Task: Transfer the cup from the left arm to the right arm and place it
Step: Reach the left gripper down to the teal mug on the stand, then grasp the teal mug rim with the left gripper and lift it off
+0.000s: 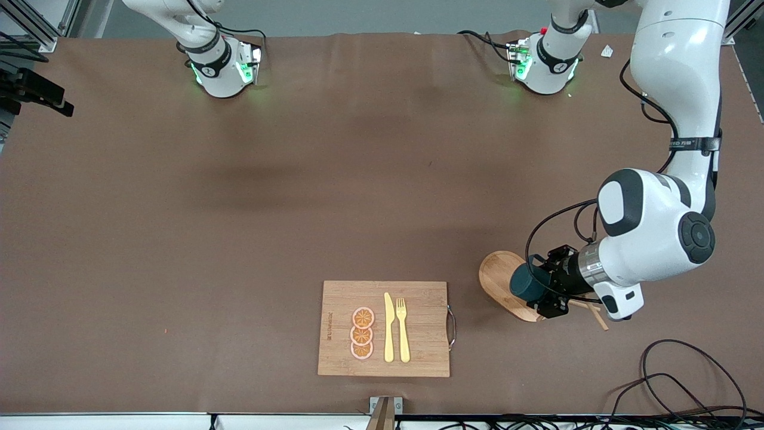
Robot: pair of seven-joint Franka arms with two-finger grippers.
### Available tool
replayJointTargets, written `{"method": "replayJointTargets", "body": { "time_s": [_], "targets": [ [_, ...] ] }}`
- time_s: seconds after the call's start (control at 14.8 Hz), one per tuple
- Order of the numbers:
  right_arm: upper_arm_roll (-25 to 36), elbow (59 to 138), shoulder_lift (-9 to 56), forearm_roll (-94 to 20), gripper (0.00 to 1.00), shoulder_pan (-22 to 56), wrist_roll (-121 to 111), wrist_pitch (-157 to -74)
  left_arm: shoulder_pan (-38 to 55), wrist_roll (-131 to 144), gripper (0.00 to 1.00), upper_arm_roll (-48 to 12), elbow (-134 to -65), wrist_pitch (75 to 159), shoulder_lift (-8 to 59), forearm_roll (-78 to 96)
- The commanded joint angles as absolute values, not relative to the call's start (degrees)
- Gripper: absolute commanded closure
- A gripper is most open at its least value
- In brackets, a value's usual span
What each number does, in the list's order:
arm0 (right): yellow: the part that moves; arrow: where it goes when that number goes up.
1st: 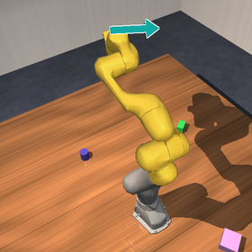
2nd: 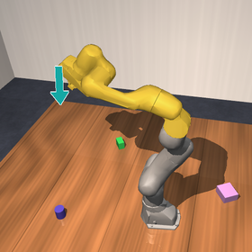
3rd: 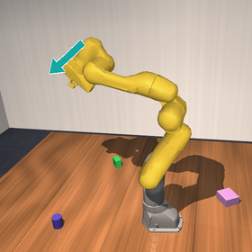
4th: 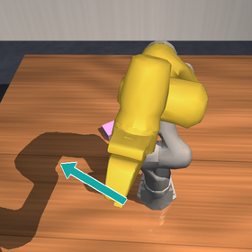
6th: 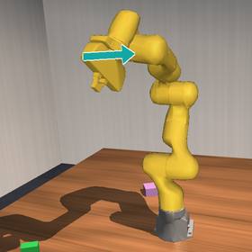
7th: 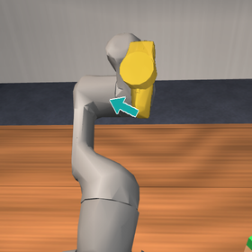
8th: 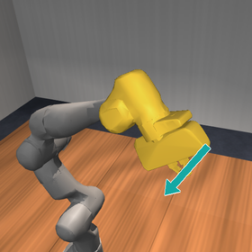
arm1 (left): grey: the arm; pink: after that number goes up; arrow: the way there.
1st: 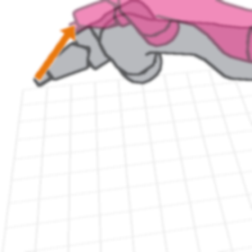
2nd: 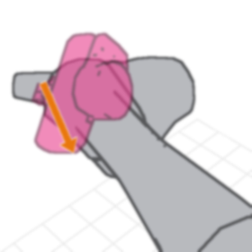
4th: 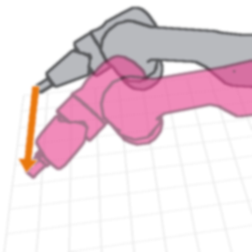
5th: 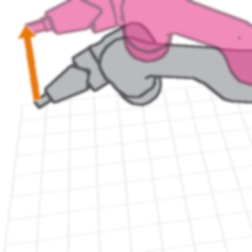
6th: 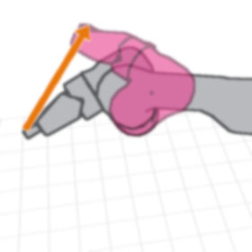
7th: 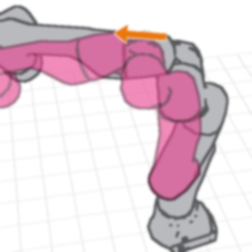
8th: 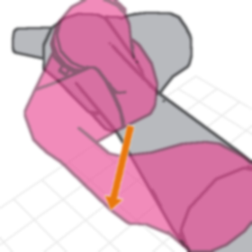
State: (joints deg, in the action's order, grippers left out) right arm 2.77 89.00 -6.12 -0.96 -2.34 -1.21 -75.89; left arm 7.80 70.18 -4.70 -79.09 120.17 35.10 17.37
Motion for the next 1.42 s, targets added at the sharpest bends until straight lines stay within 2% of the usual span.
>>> {"method": "replayJointTargets", "body": {
  "time_s": [0.0, 0.75, 1.08, 1.35],
  "targets": [
    [2.46, 89.30, -6.94, -0.88, 0.00, -2.90, -1.85, -75.50, 8.09, 69.52, 0.36, -4.66, -78.05, 120.50, 35.33, 17.93],
    [2.46, 89.38, -6.94, -0.79, 0.00, -2.99, -1.85, -75.41, 9.31, 76.10, 0.36, -8.26, -77.61, 118.74, 31.29, 17.40],
    [2.55, 89.47, -6.94, -0.79, 0.00, -2.99, -1.85, -75.41, 15.46, 86.20, 0.37, -8.26, -77.61, 118.74, 29.01, 16.44],
    [2.55, 89.47, -6.94, -0.79, 0.00, -2.99, -1.85, -75.41, 24.50, 90.96, 0.41, -8.26, -77.43, 118.83, 27.33, 9.60]
  ]
}}
